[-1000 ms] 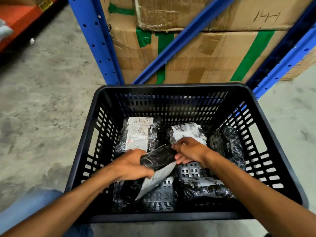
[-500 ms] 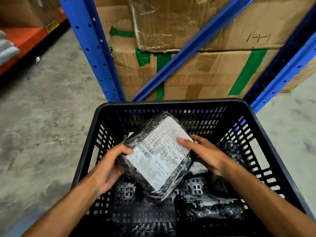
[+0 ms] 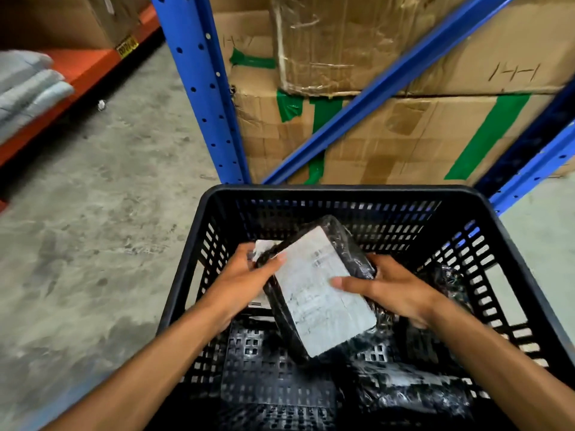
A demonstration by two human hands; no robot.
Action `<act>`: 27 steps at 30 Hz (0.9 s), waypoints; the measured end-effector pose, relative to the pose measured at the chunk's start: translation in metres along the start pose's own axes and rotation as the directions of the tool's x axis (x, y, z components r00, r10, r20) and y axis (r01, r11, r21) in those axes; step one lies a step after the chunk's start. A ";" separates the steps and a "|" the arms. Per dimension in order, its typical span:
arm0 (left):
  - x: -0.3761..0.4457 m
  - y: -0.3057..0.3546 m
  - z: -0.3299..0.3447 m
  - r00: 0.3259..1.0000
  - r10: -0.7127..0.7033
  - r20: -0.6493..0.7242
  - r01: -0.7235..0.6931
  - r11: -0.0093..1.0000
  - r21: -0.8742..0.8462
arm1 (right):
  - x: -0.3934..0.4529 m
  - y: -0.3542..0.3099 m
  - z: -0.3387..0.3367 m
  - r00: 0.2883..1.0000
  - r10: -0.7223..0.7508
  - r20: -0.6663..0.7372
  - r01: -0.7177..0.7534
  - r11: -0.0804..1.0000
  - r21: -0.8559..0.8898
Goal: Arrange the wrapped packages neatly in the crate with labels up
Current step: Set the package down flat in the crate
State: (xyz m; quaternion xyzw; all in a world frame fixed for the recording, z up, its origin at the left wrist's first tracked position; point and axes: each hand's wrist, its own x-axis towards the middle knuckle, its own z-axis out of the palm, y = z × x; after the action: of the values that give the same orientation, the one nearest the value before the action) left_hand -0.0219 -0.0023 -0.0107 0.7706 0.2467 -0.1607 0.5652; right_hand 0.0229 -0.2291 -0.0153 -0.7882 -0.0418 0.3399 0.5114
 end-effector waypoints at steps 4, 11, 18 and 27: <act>-0.013 -0.013 0.017 0.972 -0.190 0.138 0.198 0.979 -0.047 | 0.011 0.027 0.020 0.972 0.217 -0.094 -0.197 0.963 0.186; 0.013 -0.017 -0.004 0.993 -0.082 -0.088 0.088 0.994 0.063 | 0.055 0.022 0.060 0.990 0.127 -0.057 -0.121 0.988 0.100; 0.051 -0.039 -0.012 0.992 -0.110 -0.067 0.119 0.980 0.157 | 0.078 0.026 0.085 0.971 0.240 -0.016 -0.236 0.964 0.120; 0.057 -0.046 -0.015 0.988 -0.079 -0.134 0.107 0.970 0.217 | 0.084 0.027 0.087 0.968 0.249 -0.019 -0.246 0.965 0.095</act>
State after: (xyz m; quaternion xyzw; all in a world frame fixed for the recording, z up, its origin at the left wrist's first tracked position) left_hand -0.0006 0.0345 -0.0723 0.8253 0.2978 -0.1656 0.4503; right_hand 0.0298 -0.1393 -0.1005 -0.7680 0.0804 0.3904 0.5014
